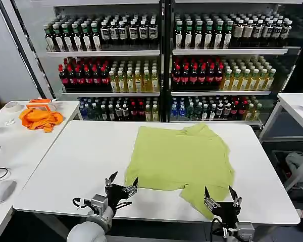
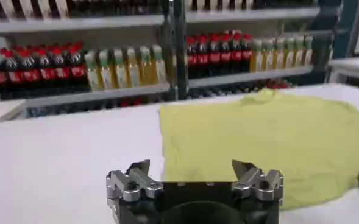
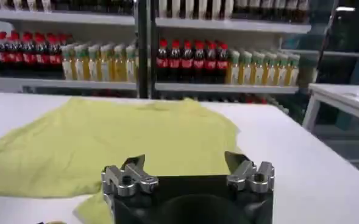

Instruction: Fold and organize the clothes.

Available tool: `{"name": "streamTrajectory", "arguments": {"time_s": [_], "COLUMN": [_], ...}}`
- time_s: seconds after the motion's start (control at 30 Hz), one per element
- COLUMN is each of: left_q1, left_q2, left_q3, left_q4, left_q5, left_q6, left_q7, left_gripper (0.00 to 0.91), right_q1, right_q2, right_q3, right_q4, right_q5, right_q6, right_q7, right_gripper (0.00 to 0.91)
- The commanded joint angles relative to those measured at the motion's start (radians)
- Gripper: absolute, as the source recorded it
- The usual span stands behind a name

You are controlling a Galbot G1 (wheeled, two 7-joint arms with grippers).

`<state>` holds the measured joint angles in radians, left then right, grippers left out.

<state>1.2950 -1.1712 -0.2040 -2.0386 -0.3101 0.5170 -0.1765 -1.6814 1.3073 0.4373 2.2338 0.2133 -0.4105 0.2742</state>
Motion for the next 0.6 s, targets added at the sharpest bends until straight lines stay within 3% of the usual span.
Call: {"name": "streamTrajectory", "arguments": {"time_s": [0.03, 0.53, 0.6], "left_q1": [-0.123, -0.223, -0.219], "left_q2": [0.124, 0.132, 0.134], "left_q3": [0.074, 0.141, 0.142], "left_q4": [0.103, 0.204, 0.202], "left_q5": [-0.128, -0.26, -0.278], "left_q6": [0.063, 0.064, 0.064], "left_q7": [-0.042, -0.08, -0.081], "left_gripper": [0.907, 0.907, 0.897], "right_q1": [-0.02, -0.031, -0.029], "right_q2": [0.002, 0.016, 0.019], "right_q3": [-0.03, -0.069, -0.066], "right_q4": [0.0, -0.026, -0.029], "right_q5": [0.018, 0.034, 0.036], "right_q6": [-0.108, -0.134, -0.132], "right_q7": [0.052, 0.084, 0.087], "right_gripper": [0.907, 0.907, 0.786]}}
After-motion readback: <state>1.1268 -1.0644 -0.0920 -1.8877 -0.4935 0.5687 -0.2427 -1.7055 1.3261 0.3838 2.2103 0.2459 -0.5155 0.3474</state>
